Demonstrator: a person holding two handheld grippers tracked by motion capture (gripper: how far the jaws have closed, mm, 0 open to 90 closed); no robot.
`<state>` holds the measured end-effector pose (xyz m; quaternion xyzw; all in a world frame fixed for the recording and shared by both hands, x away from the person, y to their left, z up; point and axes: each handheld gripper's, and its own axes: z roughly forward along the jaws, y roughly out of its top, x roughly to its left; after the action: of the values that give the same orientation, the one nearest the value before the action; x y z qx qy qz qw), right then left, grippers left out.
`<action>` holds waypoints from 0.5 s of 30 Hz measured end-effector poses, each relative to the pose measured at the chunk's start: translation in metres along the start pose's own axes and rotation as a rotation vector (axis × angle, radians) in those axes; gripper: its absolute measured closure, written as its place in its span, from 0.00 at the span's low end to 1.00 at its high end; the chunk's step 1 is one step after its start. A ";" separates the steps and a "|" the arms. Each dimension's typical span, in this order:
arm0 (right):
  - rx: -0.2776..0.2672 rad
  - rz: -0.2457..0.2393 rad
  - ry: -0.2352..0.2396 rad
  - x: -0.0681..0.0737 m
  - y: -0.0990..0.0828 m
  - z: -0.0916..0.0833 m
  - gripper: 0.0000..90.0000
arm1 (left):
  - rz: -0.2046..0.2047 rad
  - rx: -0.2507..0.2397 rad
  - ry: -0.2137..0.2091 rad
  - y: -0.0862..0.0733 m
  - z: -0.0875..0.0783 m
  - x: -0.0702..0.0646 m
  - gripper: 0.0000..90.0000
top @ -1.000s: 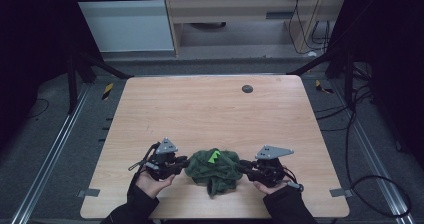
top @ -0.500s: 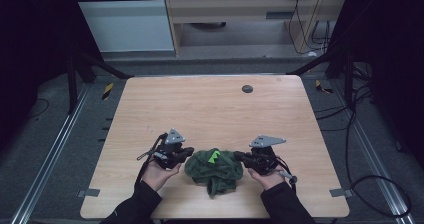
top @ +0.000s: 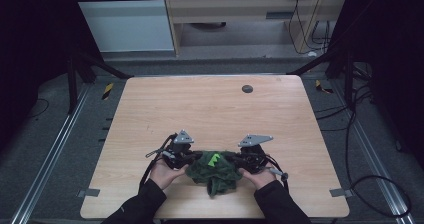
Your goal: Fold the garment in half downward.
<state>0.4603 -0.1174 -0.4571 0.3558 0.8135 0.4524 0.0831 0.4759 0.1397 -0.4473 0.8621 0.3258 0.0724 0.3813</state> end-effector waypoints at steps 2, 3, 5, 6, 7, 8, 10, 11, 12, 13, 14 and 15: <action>-0.001 -0.004 0.012 0.003 -0.001 -0.002 0.99 | 0.014 0.008 -0.005 -0.003 -0.002 -0.005 0.99; -0.003 -0.009 0.017 0.005 -0.001 -0.004 0.99 | 0.017 0.008 -0.006 -0.004 -0.004 -0.006 0.99; -0.005 -0.021 0.018 0.007 -0.003 -0.006 0.99 | 0.023 0.009 -0.014 -0.006 -0.007 -0.009 0.99; -0.002 -0.022 0.021 0.009 -0.003 -0.007 0.98 | 0.027 0.011 -0.018 -0.007 -0.009 -0.012 0.99; -0.002 -0.024 0.022 0.010 -0.004 -0.008 0.98 | 0.028 0.009 -0.022 -0.009 -0.011 -0.014 0.99; -0.001 -0.024 0.026 0.011 -0.005 -0.009 0.98 | 0.030 0.006 -0.026 -0.010 -0.012 -0.016 0.99; -0.002 -0.026 0.033 0.013 -0.006 -0.011 0.98 | 0.039 0.009 -0.033 -0.012 -0.015 -0.020 0.99; -0.001 -0.027 0.037 0.015 -0.007 -0.012 0.98 | 0.043 0.011 -0.037 -0.014 -0.016 -0.021 0.99; 0.000 -0.029 0.038 0.016 -0.008 -0.012 0.97 | 0.049 0.016 -0.041 -0.015 -0.017 -0.023 0.99; 0.003 -0.031 0.042 0.017 -0.009 -0.012 0.97 | 0.050 0.016 -0.044 -0.017 -0.018 -0.024 0.99; 0.007 -0.034 0.043 0.018 -0.010 -0.012 0.97 | 0.052 0.016 -0.048 -0.018 -0.019 -0.026 0.99; 0.011 -0.040 0.043 0.019 -0.011 -0.013 0.97 | 0.056 0.017 -0.048 -0.018 -0.019 -0.027 0.99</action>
<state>0.4347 -0.1170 -0.4551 0.3302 0.8245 0.4537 0.0726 0.4384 0.1435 -0.4433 0.8757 0.2926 0.0595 0.3795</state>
